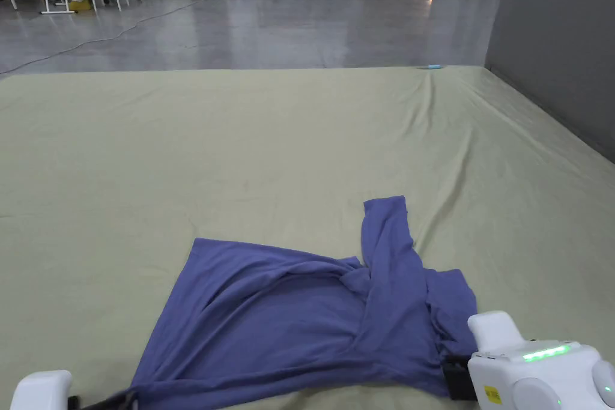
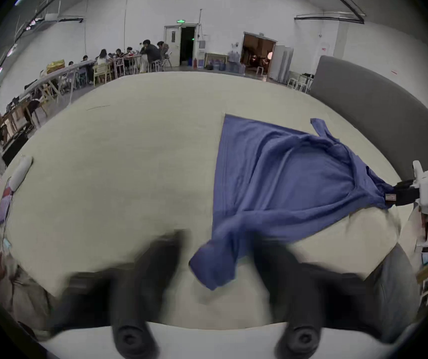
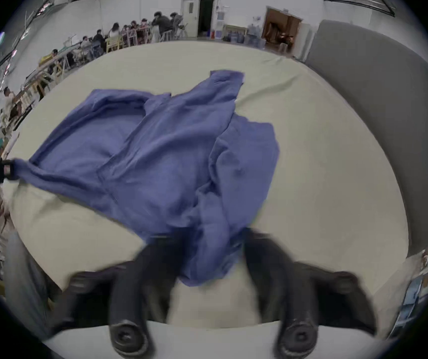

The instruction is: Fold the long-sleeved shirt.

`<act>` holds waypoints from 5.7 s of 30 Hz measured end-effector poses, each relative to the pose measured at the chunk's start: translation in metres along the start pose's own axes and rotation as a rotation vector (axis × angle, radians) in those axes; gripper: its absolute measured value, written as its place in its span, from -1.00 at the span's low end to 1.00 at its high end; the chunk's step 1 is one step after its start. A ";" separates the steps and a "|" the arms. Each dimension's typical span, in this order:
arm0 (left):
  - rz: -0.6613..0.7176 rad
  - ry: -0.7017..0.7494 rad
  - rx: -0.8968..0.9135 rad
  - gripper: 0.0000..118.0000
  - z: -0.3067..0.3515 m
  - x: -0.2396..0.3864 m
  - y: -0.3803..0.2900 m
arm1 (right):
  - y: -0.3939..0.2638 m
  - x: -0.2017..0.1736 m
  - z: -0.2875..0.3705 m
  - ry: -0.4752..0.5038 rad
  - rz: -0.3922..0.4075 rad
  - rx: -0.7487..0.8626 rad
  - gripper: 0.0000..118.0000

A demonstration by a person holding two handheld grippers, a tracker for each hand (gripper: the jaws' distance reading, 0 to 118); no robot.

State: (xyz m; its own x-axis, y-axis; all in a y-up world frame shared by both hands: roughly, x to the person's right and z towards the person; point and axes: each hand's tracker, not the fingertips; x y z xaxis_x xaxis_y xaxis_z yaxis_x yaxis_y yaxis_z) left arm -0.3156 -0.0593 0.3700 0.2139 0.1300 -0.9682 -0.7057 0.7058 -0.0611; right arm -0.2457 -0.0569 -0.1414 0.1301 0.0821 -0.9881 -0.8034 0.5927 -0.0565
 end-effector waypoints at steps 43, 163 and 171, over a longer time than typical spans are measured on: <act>-0.234 0.070 -0.236 -0.57 -0.262 0.112 0.209 | 0.029 0.005 0.009 0.042 -0.139 0.059 -1.00; -0.076 -0.044 -0.091 0.92 -0.037 0.022 0.051 | 0.026 0.072 0.047 0.132 -0.109 0.054 -1.00; -0.116 0.063 -0.149 0.19 -0.073 0.024 0.022 | 0.033 0.060 0.047 0.147 -0.075 0.038 -1.00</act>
State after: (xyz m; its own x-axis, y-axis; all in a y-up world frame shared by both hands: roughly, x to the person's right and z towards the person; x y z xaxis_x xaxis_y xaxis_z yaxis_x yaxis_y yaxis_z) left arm -0.3752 -0.0918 0.3282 0.2603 0.0063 -0.9655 -0.7721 0.6019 -0.2042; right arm -0.2365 0.0053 -0.1956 0.0997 -0.0800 -0.9918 -0.7718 0.6229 -0.1278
